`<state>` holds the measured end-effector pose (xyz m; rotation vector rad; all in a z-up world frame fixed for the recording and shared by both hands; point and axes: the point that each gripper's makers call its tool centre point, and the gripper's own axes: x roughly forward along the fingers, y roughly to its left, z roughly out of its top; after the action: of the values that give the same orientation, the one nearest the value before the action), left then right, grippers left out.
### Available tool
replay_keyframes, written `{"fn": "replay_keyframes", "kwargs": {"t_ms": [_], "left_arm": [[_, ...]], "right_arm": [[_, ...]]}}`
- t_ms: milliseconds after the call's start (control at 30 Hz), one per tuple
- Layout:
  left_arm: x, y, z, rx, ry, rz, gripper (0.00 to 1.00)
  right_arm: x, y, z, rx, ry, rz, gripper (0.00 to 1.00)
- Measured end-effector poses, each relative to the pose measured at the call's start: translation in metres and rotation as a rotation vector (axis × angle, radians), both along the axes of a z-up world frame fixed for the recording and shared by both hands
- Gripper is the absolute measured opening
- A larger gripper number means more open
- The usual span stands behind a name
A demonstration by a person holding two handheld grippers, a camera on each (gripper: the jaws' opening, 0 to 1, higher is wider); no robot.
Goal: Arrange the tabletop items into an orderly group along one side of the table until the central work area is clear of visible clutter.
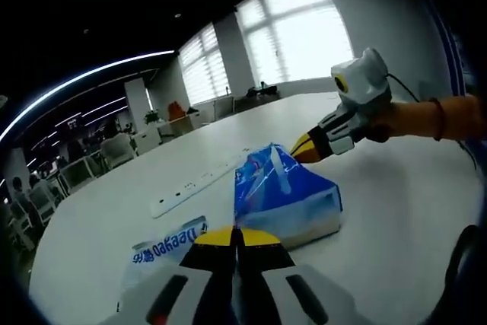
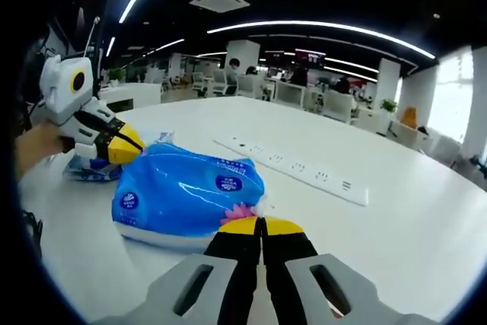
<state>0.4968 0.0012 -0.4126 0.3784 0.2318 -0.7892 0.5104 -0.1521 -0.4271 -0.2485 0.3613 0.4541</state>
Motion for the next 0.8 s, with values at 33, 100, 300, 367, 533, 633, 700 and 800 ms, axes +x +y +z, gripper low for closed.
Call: {"fn": "replay_keyframes", "kwargs": {"t_ms": [33, 100, 300, 367, 533, 633, 700, 800], "left_arm": [[0.0, -0.001, -0.001, -0.002, 0.001, -0.002, 0.0], [0.0, -0.004, -0.001, -0.005, 0.001, -0.005, 0.0], [0.001, -0.012, -0.003, 0.005, 0.0, -0.025, 0.0], [0.001, -0.013, -0.003, 0.008, 0.001, -0.028, 0.0], [0.002, -0.018, -0.003, 0.018, 0.003, -0.034, 0.0], [0.004, -0.018, -0.002, 0.038, -0.02, -0.042, 0.0], [0.004, -0.019, -0.002, 0.039, -0.02, -0.048, 0.0], [0.004, -0.021, -0.003, 0.04, -0.015, -0.055, 0.0]], "right_arm": [[0.0, -0.001, 0.0, -0.007, 0.002, -0.002, 0.0], [-0.001, -0.002, 0.001, -0.02, 0.004, -0.002, 0.0], [-0.003, -0.006, 0.0, -0.044, 0.011, 0.003, 0.0], [-0.005, -0.008, 0.0, -0.053, 0.013, 0.006, 0.0], [-0.008, -0.01, 0.001, -0.075, 0.011, 0.013, 0.0], [-0.009, -0.013, 0.0, -0.076, 0.018, 0.007, 0.0], [-0.01, -0.015, 0.0, -0.074, 0.018, 0.009, 0.0], [-0.012, -0.017, -0.001, -0.078, 0.023, 0.014, 0.0]]}}
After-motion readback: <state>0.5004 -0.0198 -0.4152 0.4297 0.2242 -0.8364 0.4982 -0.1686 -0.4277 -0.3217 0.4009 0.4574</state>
